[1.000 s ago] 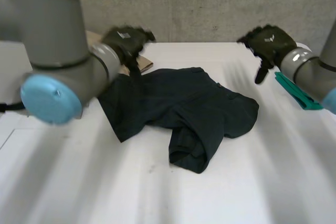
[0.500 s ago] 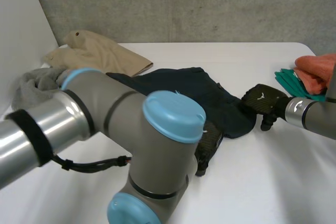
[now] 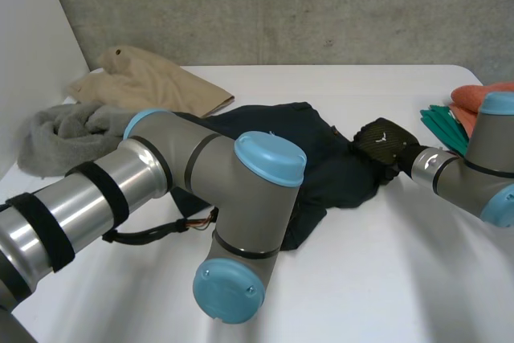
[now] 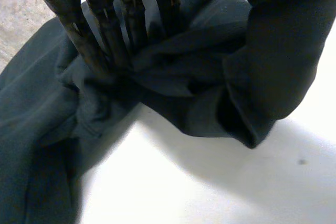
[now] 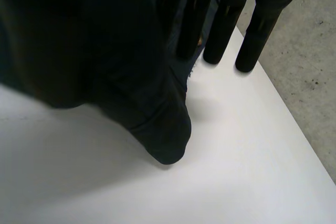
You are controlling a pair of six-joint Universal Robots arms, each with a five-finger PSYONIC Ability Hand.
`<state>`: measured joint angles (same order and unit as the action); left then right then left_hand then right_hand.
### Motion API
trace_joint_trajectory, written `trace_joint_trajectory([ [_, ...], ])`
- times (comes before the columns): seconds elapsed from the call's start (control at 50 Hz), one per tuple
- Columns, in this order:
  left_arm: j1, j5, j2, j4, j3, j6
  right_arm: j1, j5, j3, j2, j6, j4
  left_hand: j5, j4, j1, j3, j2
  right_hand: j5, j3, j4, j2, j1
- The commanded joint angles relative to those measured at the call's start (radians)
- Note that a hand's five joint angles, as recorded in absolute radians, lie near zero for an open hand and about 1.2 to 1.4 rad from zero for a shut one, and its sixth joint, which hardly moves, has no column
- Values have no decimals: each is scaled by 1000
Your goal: Fold the laundry.
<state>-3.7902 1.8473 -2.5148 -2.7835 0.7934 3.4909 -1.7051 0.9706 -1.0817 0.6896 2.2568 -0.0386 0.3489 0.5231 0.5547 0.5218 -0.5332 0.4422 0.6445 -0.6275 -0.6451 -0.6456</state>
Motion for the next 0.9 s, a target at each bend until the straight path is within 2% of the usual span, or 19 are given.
trace_joint_trajectory([
  [0.02, -17, 3, -21, -2, -59, 20, -2, 31, 13, 7, 12, 16, 766, 766, 734, 767, -756, 780, 752, -769, -751, -751],
  [0.04, -20, 3, -18, -4, -62, 19, -2, 31, 8, 17, 20, 16, 872, 872, 840, 873, -862, 780, 752, -769, -751, -751],
  [0.14, -25, 3, 47, 7, -63, 2, 16, 33, -47, 105, 114, 13, 873, 873, 842, 874, -863, 780, 752, -769, -751, -751],
  [0.22, -36, -6, 166, 8, -56, -16, 27, 46, -87, 229, 174, -21, 873, 873, 842, 874, -863, 780, 752, -769, -751, -751],
  [0.3, -66, -31, 316, 21, -1, -47, 38, 56, -127, 376, 193, -133, 873, 873, 842, 874, -863, 780, 752, -769, -751, -751],
  [0.4, -138, -94, 517, 44, 117, -73, 33, 72, -127, 563, 213, -285, 873, 873, 842, 874, -863, 780, 752, -769, -751, -751],
  [0.52, -213, -166, 656, 76, 236, -78, 7, 164, -106, 665, 257, -356, 873, 873, 842, 874, -863, 780, 752, -769, -751, -751],
  [0.56, -255, -192, 686, 78, 282, -75, -33, 209, -107, 676, 251, -372, 873, 873, 842, 874, -863, 780, 752, -769, -751, -751],
  [0.68, -327, -255, 668, 79, 346, -73, -152, 269, -116, 642, 185, -399, 873, 873, 842, 874, -863, 780, 752, -769, -751, -751],
  [0.76, -368, -266, 576, 74, 349, -70, -215, 309, -95, 553, 165, -392, 873, 873, 842, 874, -863, 780, 752, -769, -751, -751],
  [0.9, -468, -269, 394, 55, 282, -82, -307, 439, 69, 346, 214, -351, 873, 873, 842, 874, -863, 780, 752, -769, -751, -751],
])
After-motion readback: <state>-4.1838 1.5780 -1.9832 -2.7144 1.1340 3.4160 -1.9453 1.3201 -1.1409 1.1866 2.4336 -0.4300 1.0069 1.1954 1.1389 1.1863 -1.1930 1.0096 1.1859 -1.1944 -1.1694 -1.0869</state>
